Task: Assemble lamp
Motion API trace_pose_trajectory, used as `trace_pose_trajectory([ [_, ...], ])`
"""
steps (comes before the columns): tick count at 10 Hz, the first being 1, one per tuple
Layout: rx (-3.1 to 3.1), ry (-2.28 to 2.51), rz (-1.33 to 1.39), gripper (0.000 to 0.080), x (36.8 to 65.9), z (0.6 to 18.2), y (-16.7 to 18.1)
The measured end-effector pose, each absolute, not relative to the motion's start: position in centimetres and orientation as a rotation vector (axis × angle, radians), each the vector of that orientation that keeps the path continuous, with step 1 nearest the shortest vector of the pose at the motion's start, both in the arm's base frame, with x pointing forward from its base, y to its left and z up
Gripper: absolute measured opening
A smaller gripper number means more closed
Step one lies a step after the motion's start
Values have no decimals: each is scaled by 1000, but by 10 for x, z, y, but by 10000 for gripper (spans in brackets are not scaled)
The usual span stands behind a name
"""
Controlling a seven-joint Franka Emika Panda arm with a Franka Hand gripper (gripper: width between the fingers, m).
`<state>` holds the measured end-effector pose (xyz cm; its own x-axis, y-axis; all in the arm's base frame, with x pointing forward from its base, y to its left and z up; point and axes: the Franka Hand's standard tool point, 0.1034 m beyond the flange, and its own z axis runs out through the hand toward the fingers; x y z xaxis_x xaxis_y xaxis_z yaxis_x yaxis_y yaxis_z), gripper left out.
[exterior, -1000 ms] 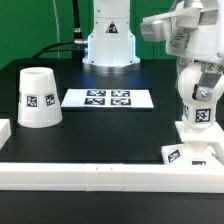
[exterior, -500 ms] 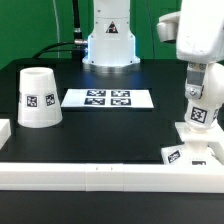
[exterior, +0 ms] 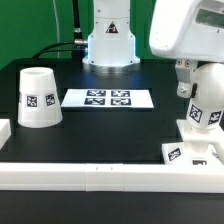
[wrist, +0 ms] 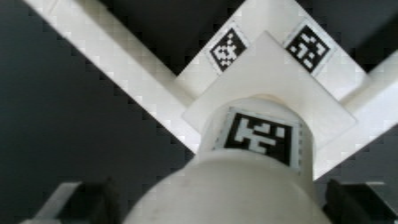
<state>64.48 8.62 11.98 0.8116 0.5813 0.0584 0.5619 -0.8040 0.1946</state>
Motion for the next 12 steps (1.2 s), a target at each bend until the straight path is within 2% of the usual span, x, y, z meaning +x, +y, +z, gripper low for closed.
trace_pose_trajectory([
  [6,2977,363,212,574,644,119,85],
  [12,3066,-607,210,541,639,114,106],
])
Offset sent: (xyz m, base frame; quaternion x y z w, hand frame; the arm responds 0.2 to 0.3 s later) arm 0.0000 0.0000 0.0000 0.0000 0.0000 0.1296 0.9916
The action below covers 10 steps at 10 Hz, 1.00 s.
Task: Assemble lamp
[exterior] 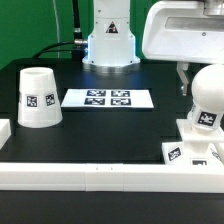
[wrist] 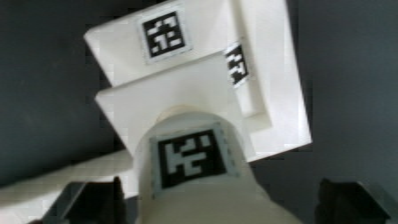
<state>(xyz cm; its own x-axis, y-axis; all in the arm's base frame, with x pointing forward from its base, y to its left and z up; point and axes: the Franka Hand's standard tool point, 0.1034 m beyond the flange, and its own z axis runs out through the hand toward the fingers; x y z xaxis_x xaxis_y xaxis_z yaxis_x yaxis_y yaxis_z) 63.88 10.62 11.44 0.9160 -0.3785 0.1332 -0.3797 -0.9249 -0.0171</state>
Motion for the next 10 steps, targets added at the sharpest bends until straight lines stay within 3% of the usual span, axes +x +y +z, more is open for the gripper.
trace_pose_trajectory([
  [7,2893,-1395,140,499,632,112,108],
  [8,2895,-1397,138,517,632,112,109],
  [9,2901,-1383,139,653,632,112,109],
  [10,2910,-1361,139,653,632,112,109],
])
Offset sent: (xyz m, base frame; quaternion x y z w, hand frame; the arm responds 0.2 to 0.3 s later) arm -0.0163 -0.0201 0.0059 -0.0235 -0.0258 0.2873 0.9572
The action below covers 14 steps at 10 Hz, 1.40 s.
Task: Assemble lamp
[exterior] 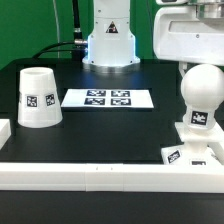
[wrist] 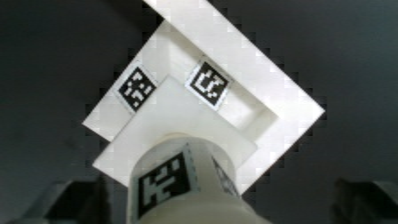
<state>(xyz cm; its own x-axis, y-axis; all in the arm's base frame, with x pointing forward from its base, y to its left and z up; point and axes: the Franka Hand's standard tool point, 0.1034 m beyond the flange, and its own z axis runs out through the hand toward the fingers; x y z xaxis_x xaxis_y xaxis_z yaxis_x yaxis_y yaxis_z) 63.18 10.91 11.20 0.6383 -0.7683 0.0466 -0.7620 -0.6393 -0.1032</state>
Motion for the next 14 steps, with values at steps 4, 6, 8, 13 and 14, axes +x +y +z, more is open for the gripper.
trace_pose_trajectory([
  [4,-2961,895,-104,699,626,114,108],
  [6,-3060,505,-121,699,628,117,104],
  [8,-3094,286,-124,699,628,116,104],
  [13,-3122,-449,-133,699,629,116,98],
  [14,-3105,-613,-135,699,630,117,96],
])
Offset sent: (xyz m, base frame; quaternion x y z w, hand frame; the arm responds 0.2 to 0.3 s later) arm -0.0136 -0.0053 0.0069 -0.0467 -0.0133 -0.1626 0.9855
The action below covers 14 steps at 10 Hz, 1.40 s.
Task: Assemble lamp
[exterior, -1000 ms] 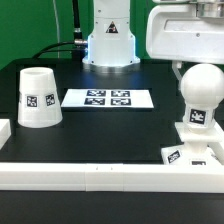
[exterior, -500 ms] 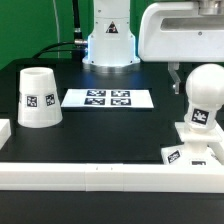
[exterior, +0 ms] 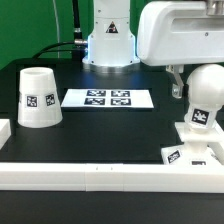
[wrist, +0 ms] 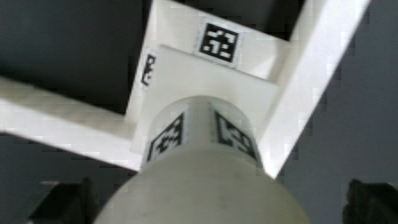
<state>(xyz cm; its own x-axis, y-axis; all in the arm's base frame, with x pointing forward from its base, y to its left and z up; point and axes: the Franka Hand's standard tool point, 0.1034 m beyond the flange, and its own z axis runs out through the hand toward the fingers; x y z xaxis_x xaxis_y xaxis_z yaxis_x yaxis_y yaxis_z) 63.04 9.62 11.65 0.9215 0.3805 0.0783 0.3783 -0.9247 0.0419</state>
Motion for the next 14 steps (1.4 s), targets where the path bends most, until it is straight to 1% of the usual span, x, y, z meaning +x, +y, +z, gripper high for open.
trace_pose_trajectory([
  [2,2947,934,123,699,634,118,89],
  [4,2883,1068,100,699,636,121,90],
  [7,2779,1287,87,699,636,121,89],
  [9,2635,1517,65,699,637,121,86],
  [14,2260,1966,14,699,650,122,88],
])
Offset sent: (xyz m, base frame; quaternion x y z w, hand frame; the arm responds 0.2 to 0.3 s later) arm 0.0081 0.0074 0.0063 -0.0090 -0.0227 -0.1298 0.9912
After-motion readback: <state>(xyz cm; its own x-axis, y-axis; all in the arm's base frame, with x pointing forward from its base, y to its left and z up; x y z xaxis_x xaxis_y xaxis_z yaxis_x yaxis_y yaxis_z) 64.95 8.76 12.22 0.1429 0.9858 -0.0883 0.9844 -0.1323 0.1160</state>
